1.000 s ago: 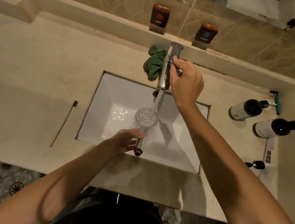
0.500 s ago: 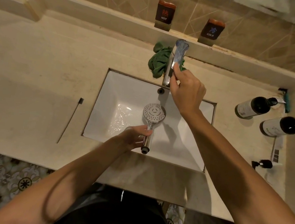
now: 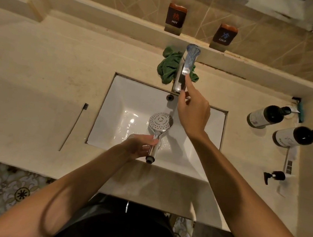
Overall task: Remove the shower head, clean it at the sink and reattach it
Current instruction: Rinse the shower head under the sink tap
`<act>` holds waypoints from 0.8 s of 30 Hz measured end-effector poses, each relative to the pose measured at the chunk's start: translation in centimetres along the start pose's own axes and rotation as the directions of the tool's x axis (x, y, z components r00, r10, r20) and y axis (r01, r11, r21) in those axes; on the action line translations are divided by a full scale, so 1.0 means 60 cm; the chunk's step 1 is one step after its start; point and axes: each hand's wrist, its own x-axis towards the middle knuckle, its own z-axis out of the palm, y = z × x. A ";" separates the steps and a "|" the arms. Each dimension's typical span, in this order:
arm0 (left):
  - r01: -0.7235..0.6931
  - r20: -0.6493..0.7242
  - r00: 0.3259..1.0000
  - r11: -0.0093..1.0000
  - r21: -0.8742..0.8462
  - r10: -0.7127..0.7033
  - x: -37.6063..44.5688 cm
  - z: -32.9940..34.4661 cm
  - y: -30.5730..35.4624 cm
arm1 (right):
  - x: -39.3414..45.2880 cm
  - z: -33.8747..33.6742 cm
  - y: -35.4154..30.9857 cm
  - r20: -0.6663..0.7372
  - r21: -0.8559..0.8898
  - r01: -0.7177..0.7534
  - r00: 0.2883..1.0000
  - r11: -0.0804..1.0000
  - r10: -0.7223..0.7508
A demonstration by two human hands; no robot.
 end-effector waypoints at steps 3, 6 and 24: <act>-0.009 -0.007 1.000 1.000 0.024 0.010 -0.004 -0.008 0.002 | -0.066 0.017 0.014 0.167 0.249 -0.402 0.914 0.881 0.370; -0.026 0.023 0.999 0.999 0.024 0.026 -0.004 -0.010 -0.001 | -0.136 0.030 0.036 0.378 0.319 -0.707 0.706 0.631 0.600; 0.069 0.159 0.982 0.981 0.183 -0.099 -0.007 0.021 -0.018 | -0.189 0.040 0.055 0.636 0.389 -0.895 0.433 0.220 0.639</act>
